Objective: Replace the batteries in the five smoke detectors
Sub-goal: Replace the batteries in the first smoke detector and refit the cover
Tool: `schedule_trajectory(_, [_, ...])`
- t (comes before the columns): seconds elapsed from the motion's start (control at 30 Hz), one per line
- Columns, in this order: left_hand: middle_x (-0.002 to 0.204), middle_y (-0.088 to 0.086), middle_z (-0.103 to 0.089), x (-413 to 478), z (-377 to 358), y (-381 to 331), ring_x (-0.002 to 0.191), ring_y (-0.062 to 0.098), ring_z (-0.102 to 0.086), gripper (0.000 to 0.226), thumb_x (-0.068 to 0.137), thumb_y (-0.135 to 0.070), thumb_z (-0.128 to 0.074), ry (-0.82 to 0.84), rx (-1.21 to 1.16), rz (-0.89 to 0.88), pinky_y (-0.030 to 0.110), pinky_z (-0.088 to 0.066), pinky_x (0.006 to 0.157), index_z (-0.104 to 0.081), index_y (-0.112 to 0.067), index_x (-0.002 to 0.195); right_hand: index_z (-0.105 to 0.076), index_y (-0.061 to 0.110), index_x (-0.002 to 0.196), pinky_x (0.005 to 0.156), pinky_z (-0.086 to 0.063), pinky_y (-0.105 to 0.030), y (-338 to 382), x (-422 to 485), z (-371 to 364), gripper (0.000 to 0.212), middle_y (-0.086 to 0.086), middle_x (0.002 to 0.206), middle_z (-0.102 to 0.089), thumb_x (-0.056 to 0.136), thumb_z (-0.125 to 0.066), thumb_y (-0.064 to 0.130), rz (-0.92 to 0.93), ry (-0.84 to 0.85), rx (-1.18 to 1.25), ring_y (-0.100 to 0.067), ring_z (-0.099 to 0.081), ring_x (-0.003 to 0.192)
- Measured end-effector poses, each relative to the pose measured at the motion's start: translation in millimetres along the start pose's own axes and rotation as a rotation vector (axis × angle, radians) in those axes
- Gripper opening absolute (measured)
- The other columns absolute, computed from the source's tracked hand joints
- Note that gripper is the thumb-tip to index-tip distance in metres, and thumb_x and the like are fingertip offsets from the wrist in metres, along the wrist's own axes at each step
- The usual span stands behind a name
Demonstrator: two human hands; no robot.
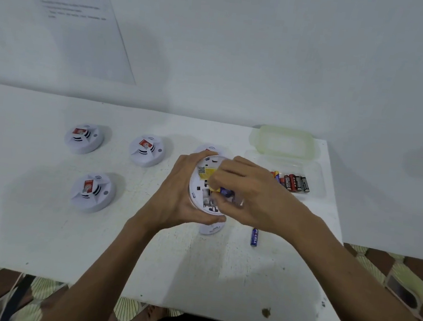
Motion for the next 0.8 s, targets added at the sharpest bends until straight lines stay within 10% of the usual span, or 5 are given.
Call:
schedule_trajectory(0.2, [0.122, -0.039, -0.045, 10.6, 3.8, -16.7, 0.114, -0.013, -0.045, 0.086, 0.055, -0.037, -0.083, -0.040, -0.009, -0.043, 0.003, -0.033, 0.092, -0.036, -0.052, 0.125, -0.061, 0.007, 0.086, 0.075, -0.052, -0.021, -13.1, -50.7, 21.7, 0.012, 0.003, 0.076, -0.066, 0.084, -0.072, 0.002, -0.455, -0.252, 0.470, -0.016, -0.066, 0.073])
schedule_trajectory(0.43, [0.120, -0.043, -0.044, 13.5, -10.0, -16.3, 0.112, -0.017, -0.044, 0.083, 0.053, -0.040, -0.081, -0.030, -0.012, -0.017, 0.000, -0.032, 0.091, -0.039, -0.046, 0.124, -0.061, 0.024, 0.080, 0.071, -0.059, -0.028, -47.4, -123.2, -5.7, 0.017, 0.007, 0.081, -0.069, 0.081, -0.077, 0.018, -1.034, -0.080, 0.461, -0.011, -0.069, 0.072])
schedule_trajectory(0.67, [0.120, -0.008, -0.059, 21.6, -20.4, -9.8, 0.113, 0.015, -0.057, 0.084, 0.053, -0.032, -0.090, -0.004, 0.001, 0.026, 0.044, -0.045, 0.096, -0.049, -0.023, 0.127, -0.060, 0.018, 0.086, 0.068, -0.053, -0.022, -60.6, -132.2, -48.3, 0.012, -0.004, 0.090, -0.072, 0.086, -0.072, 0.020, -1.155, 0.155, 0.303, -0.014, -0.068, 0.077])
schedule_trajectory(0.8, [0.116, -0.008, -0.059, 21.3, -21.9, -11.7, 0.109, 0.008, -0.057, 0.078, 0.057, -0.041, -0.084, -0.007, -0.016, 0.012, 0.026, -0.046, 0.093, -0.049, -0.024, 0.124, -0.063, 0.017, 0.087, 0.074, -0.058, -0.029, -63.0, -132.4, -56.2, 0.009, -0.005, 0.090, -0.072, 0.087, -0.071, 0.023, -1.161, 0.174, 0.323, -0.015, -0.068, 0.077])
Point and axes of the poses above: each hand's wrist, its own x-axis towards the middle knuckle, its own z-axis out of the back of the hand, y = z × x, the point moved 2 cm from there along x, towards the middle knuckle
